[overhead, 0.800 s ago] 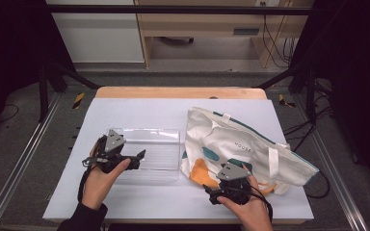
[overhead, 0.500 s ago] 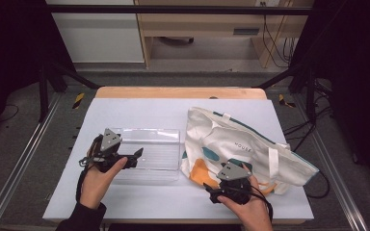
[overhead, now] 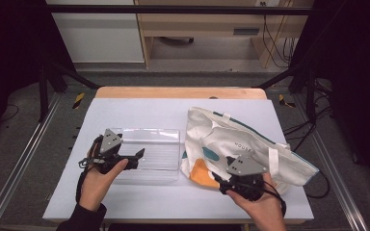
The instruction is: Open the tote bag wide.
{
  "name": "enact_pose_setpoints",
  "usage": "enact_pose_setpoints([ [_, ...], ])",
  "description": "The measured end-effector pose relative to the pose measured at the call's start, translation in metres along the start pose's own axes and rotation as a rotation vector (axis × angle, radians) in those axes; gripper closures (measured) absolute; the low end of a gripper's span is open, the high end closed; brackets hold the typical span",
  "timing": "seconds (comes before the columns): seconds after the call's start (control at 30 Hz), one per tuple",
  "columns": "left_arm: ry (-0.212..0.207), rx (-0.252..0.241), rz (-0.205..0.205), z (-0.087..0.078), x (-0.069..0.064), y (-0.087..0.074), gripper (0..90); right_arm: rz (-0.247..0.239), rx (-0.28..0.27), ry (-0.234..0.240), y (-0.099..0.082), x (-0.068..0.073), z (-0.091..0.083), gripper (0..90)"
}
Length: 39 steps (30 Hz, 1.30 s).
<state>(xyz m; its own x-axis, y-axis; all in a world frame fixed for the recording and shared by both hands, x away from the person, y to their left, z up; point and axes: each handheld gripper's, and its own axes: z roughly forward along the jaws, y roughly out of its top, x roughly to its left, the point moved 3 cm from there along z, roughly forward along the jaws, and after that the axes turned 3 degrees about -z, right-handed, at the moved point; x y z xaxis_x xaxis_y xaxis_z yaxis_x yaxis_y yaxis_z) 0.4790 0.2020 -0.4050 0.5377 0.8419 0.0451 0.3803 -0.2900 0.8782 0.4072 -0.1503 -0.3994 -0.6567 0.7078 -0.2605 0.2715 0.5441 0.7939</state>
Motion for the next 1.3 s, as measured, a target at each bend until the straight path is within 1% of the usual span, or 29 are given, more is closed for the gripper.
enact_pose_setpoints([
  [0.03, -0.002, -0.002, -0.001, -0.001, 0.0, 0.0, 7.0, 0.0, 0.0, 0.0, 0.0, 0.0, 0.0, 37.1],
  [0.07, -0.002, -0.012, -0.01, -0.004, 0.0, 0.001, 7.1, -0.022, 0.004, -0.039, 0.012, -0.013, -0.011, 39.5],
  [0.1, -0.002, -0.012, -0.01, -0.004, 0.0, 0.001, 7.1, -0.026, 0.006, -0.052, 0.017, -0.018, -0.015, 40.3],
  [0.13, -0.003, -0.017, -0.014, -0.005, 0.0, 0.002, 7.2, -0.032, 0.015, -0.081, 0.024, -0.027, -0.021, 42.4],
  [0.17, -0.003, -0.019, -0.015, -0.005, 0.0, 0.003, 7.2, -0.032, 0.015, -0.081, 0.024, -0.027, -0.021, 42.4],
  [0.2, -0.003, -0.022, -0.015, -0.006, 0.0, 0.003, 7.2, -0.036, 0.018, -0.096, 0.028, -0.033, -0.025, 43.8],
  [0.23, -0.004, -0.026, -0.016, -0.007, 0.001, 0.004, 7.4, -0.026, 0.024, -0.124, 0.039, -0.05, -0.036, 46.5],
  [0.27, -0.005, -0.027, -0.013, -0.007, 0.001, 0.005, 7.4, -0.026, 0.024, -0.124, 0.039, -0.05, -0.036, 46.5],
  [0.3, -0.006, -0.03, -0.017, -0.007, 0.001, 0.005, 7.4, -0.026, 0.043, -0.157, 0.045, -0.065, -0.041, 47.8],
  [0.33, -0.005, -0.032, -0.02, -0.008, 0.002, 0.005, 7.4, -0.017, 0.05, -0.178, 0.046, -0.073, -0.042, 50.2],
  [0.37, -0.005, -0.032, -0.02, -0.008, 0.002, 0.005, 7.4, -0.017, 0.05, -0.178, 0.046, -0.073, -0.042, 50.2],
  [0.4, -0.005, -0.033, -0.017, -0.009, 0.003, 0.005, 7.4, -0.01, 0.063, -0.185, 0.046, -0.079, -0.042, 51.6],
  [0.43, -0.006, -0.032, -0.018, -0.009, 0.003, 0.005, 7.4, 0.002, 0.072, -0.183, 0.046, -0.086, -0.04, 52.6],
  [0.47, -0.006, -0.033, -0.024, -0.009, 0.003, 0.005, 7.5, 0.019, 0.094, -0.175, 0.043, -0.093, -0.035, 54.4],
  [0.53, -0.007, -0.033, -0.023, -0.01, 0.003, 0.005, 7.5, 0.024, 0.103, -0.169, 0.041, -0.094, -0.033, 54.4],
  [0.63, -0.008, -0.035, -0.022, -0.01, 0.003, 0.005, 7.5, 0.061, 0.127, -0.149, 0.034, -0.098, -0.023, 54.4],
  [0.67, -0.009, -0.036, -0.023, -0.011, 0.003, 0.006, 7.5, 0.066, 0.136, -0.152, 0.032, -0.099, -0.02, 54.4],
  [0.7, -0.009, -0.037, -0.022, -0.011, 0.003, 0.006, 7.6, 0.081, 0.16, -0.159, 0.027, -0.1, -0.016, 55.0],
  [0.77, -0.011, -0.037, -0.022, -0.011, 0.003, 0.006, 7.6, 0.087, 0.165, -0.165, 0.026, -0.101, -0.015, 55.7],
  [0.8, -0.011, -0.037, -0.023, -0.011, 0.003, 0.006, 7.6, 0.095, 0.17, -0.17, 0.024, -0.101, -0.013, 56.6],
  [0.83, -0.01, -0.038, -0.023, -0.011, 0.003, 0.006, 7.6, 0.104, 0.187, -0.183, 0.021, -0.101, -0.013, 60.8],
  [0.9, -0.011, -0.038, -0.023, -0.011, 0.003, 0.006, 7.6, 0.106, 0.19, -0.182, 0.02, -0.101, -0.012, 62.5],
  [0.93, -0.011, -0.038, -0.023, -0.012, 0.003, 0.006, 7.6, 0.11, 0.195, -0.184, 0.019, -0.101, -0.012, 66.4],
  [1.0, -0.011, -0.038, -0.021, -0.012, 0.003, 0.006, 7.6, 0.111, 0.197, -0.184, 0.017, -0.098, -0.012, 70.9],
  [1.03, -0.011, -0.038, -0.021, -0.012, 0.003, 0.007, 7.6, 0.115, 0.194, -0.182, 0.016, -0.096, -0.014, 74.8],
  [1.13, -0.01, -0.041, -0.018, -0.013, 0.003, 0.007, 7.7, 0.118, 0.17, -0.166, 0.014, -0.089, -0.018, 83.3],
  [1.17, -0.01, -0.041, -0.021, -0.013, 0.003, 0.008, 7.7, 0.115, 0.148, -0.148, 0.01, -0.082, -0.022, 87.3],
  [1.23, -0.012, -0.04, -0.014, -0.012, 0.001, 0.008, 7.7, 0.119, 0.144, -0.14, 0.008, -0.08, -0.023, 88.1],
  [1.3, -0.021, -0.041, -0.008, -0.011, -0.001, 0.009, 7.9, 0.129, 0.121, -0.119, 0.003, -0.072, -0.025, 88.8],
])
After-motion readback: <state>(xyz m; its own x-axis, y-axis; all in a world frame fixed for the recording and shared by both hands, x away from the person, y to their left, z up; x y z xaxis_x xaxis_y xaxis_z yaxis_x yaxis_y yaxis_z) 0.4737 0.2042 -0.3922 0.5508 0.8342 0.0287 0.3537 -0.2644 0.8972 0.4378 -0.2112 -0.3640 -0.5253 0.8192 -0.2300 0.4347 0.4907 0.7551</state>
